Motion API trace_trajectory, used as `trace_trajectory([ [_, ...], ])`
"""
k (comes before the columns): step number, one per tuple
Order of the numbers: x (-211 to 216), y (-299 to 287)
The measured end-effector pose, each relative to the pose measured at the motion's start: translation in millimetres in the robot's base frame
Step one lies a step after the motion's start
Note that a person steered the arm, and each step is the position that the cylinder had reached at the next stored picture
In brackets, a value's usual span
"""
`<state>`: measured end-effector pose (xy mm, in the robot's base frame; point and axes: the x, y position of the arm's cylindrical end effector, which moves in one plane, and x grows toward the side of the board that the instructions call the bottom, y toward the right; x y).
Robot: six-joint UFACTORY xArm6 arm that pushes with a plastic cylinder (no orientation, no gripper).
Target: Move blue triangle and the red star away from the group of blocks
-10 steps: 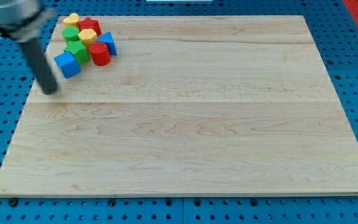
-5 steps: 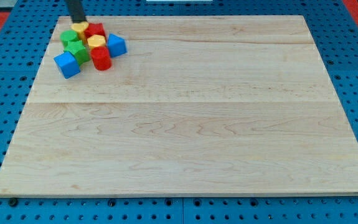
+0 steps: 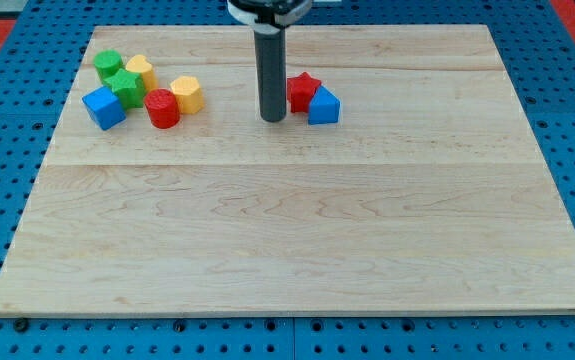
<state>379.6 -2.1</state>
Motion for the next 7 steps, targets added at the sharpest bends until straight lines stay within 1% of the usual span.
trace_trajectory([
  [1,-18,69],
  [2,-56,91],
  [3,-51,83],
  [4,-90,134],
  [5,-61,137],
  [6,-5,88],
  [7,-37,157],
])
